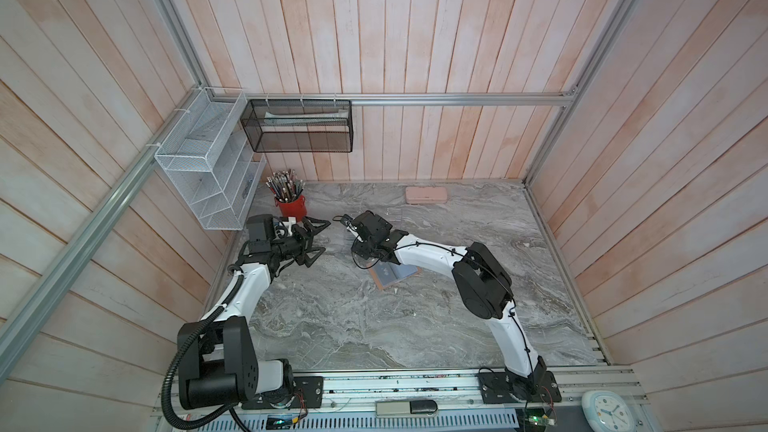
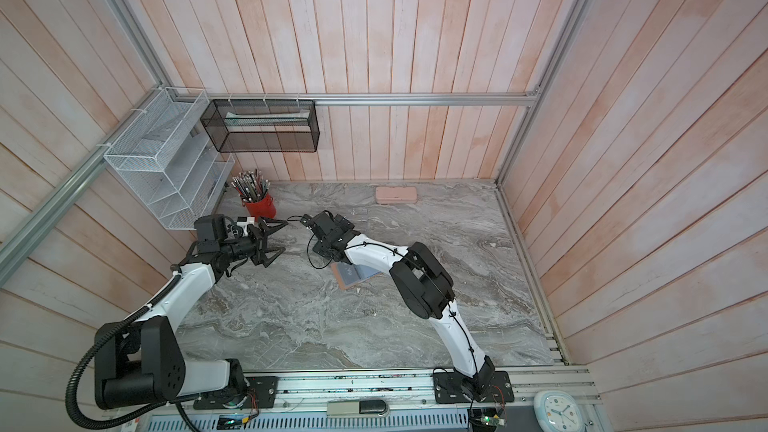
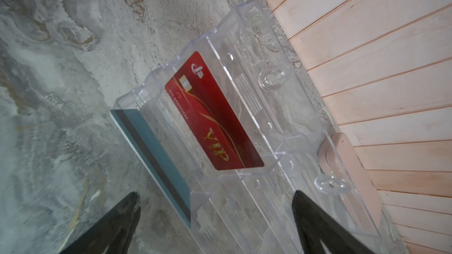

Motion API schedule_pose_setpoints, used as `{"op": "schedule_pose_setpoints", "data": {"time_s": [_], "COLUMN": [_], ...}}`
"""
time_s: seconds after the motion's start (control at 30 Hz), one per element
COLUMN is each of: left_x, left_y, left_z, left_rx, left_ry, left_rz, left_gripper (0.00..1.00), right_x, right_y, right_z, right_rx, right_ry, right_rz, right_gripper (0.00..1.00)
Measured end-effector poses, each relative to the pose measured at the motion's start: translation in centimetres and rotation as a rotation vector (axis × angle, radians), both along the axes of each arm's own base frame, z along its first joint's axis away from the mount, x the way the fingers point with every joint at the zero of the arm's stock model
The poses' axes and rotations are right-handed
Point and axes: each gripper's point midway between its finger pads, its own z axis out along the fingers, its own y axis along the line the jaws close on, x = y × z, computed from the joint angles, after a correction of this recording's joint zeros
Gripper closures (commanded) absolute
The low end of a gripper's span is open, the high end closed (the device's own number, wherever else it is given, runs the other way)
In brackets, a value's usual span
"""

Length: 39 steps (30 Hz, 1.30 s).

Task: Take the credit cards out of the card holder
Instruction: Place the credit card in the storage box, then touch the credit card in the storage box.

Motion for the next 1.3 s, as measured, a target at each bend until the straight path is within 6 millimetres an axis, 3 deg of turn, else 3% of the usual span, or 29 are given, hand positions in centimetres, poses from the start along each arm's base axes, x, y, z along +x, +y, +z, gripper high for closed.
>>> {"op": "schedule_pose_setpoints", "data": {"time_s": [0.27, 0.6, 0.9, 1.3], "left_x": [0.1, 0.1, 0.1, 0.1], "left_y": [0.1, 0.1, 0.1, 0.1], "left_z": [-0.2, -0.4, -0.6, -0.6], "left_rx": [0.005, 0.009, 0.008, 0.01], "left_ry": [-0.003, -0.001, 0.003, 0.006], "left_rz": [-0.002, -0.005, -0.005, -0.007], "left_gripper": [0.0, 0.0, 0.0, 0.0], "right_x": [1.6, 2.3, 3.7, 3.7], "right_y": [0.6, 0.7, 0.5, 0.6], "right_z": [0.8, 0.1, 1.9, 2.8], "right_rx": [0.001, -0.012, 0.004, 0.022], "right_ry": [-0.051, -0.058, -0.101, -0.103], "right_rz": [-0.042, -0.06, -0.088, -0.087], "right_gripper": [0.02, 0.02, 0.02, 0.02]}}
